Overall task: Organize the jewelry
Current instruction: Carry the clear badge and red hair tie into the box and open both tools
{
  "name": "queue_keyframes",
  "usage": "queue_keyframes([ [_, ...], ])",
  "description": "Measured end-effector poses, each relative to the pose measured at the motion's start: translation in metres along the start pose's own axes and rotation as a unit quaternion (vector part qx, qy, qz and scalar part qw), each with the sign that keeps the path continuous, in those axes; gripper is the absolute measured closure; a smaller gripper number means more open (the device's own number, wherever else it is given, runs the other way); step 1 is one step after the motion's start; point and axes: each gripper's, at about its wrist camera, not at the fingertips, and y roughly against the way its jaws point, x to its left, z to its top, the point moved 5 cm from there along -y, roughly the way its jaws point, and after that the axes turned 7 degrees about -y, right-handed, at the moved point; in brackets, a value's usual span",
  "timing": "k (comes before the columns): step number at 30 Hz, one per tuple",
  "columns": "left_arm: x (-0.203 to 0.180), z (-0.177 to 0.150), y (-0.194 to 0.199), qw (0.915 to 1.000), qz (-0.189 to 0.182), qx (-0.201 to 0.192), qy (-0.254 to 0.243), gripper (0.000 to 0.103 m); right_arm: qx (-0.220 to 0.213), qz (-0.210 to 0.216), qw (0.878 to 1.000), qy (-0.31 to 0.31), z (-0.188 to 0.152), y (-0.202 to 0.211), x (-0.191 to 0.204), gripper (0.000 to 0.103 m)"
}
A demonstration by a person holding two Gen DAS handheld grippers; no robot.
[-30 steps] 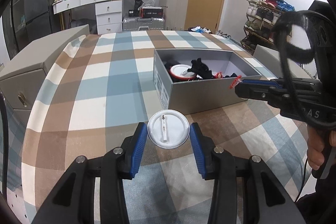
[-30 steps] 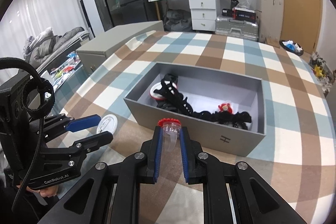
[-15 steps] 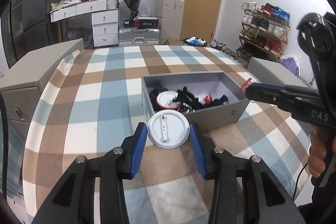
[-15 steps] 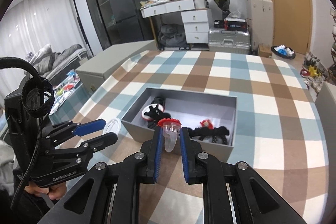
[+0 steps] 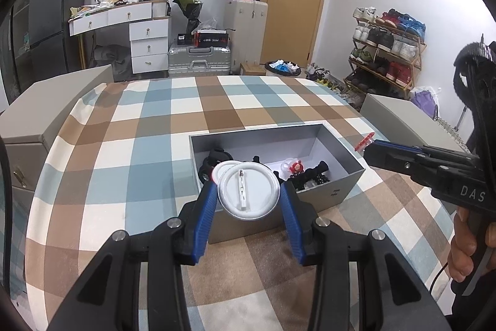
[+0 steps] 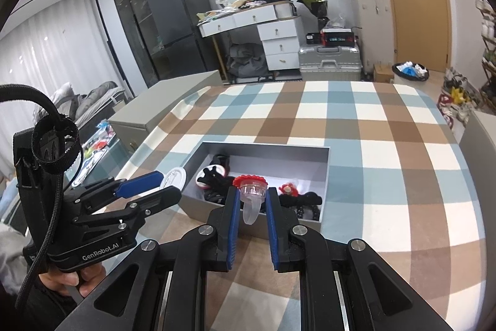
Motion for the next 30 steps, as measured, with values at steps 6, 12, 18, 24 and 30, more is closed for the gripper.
queue_keyframes([
  [6,0.001,0.008,-0.009,1.0,0.008,0.003,-0.001,0.067,0.007,0.011,0.999,-0.035,0.004,-0.007,-0.015,0.087],
  [12,-0.002,0.016,-0.019,1.0,0.005,0.007,-0.004,0.067,0.013,0.017,0.998,-0.051,0.008,-0.019,-0.02,0.087],
  [18,-0.007,0.018,-0.032,0.9997,0.011,0.019,-0.014,0.067,0.013,0.019,0.997,-0.067,0.01,-0.028,-0.029,0.087],
  [24,-0.009,0.019,-0.04,0.9997,0.005,0.024,-0.009,0.067,0.005,0.038,0.995,-0.089,0.011,-0.037,-0.037,0.087],
  [30,-0.014,0.021,-0.052,0.9988,0.016,0.041,-0.023,0.067,0.015,0.039,0.995,-0.095,0.008,-0.045,-0.039,0.087],
])
